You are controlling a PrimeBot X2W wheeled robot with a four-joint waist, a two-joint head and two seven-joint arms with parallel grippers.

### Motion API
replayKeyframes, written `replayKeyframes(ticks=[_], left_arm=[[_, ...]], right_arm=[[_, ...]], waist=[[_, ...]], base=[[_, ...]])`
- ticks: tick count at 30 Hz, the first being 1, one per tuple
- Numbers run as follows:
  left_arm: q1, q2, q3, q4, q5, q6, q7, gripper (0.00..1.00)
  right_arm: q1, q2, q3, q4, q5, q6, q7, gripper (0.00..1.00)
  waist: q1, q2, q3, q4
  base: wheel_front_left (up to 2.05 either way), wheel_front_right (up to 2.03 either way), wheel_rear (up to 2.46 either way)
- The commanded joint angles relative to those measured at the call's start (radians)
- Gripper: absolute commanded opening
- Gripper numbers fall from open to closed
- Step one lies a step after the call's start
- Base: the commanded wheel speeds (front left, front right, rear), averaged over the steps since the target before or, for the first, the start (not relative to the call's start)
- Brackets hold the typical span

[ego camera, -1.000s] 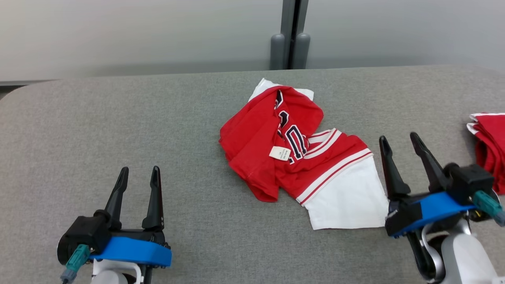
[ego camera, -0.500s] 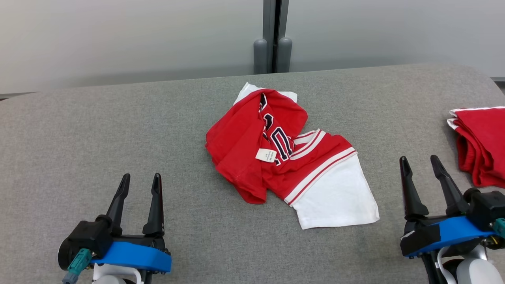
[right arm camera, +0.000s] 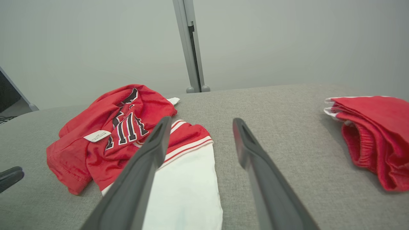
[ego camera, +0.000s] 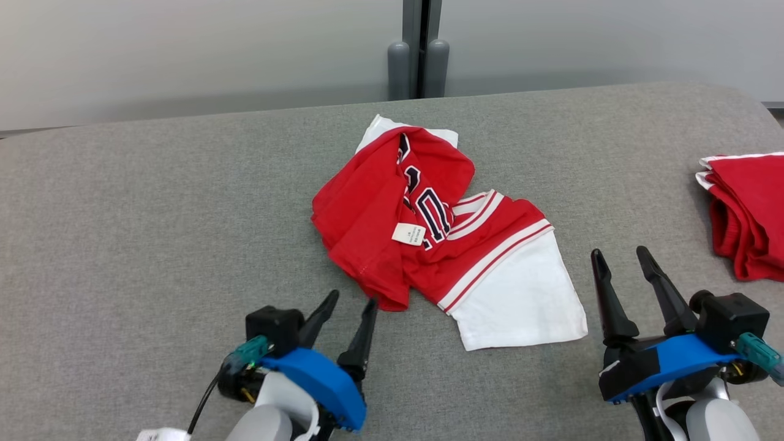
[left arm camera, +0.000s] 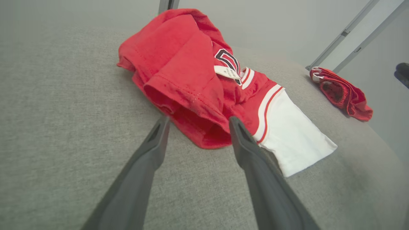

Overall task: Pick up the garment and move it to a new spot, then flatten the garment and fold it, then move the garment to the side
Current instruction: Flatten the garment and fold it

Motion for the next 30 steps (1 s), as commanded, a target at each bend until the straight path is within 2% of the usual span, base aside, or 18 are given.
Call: replayKeyframes(ticks=[1, 8, 17, 29, 30], left_arm=[[-0.032, -0.005, -0.013, 0.016, -0.032, 0.0, 0.01, 1.0], [-0.119, -0.015, -0.047, 0.108, -0.169, 0.0, 0.03, 1.0], [-0.18, -0.02, -0.036, 0.216, -0.213, 0.016, 0.045, 1.0], [-0.206, -0.023, -0.07, 0.229, -0.258, 0.003, 0.008, 1.0], [-0.207, -0.023, -0.074, 0.228, -0.265, 0.003, 0.008, 0.98]], right_arm=[[-0.013, 0.0, 0.005, 0.006, 0.005, 0.001, -0.006, 1.0], [-0.026, 0.0, 0.019, 0.024, 0.018, 0.001, -0.018, 1.0], [-0.029, 0.001, 0.027, 0.034, 0.023, 0.001, -0.023, 1.0], [-0.029, 0.0, 0.033, 0.034, 0.023, 0.001, -0.027, 1.0], [-0.028, 0.0, 0.033, 0.033, 0.022, 0.001, -0.026, 1.0]], waist=[[0.0, -0.0001, 0.003, -0.006], [0.0, -0.0001, 0.012, -0.029], [0.0, -0.0001, 0.014, -0.04], [0.0, -0.0001, 0.01, -0.039], [0.0, -0.0001, 0.01, -0.039]], base=[[0.0, 0.0, 0.0], [0.0, 0.0, 0.0], [0.0, 0.0, 0.0], [0.0, 0.0, 0.0], [0.0, 0.0, 0.0]])
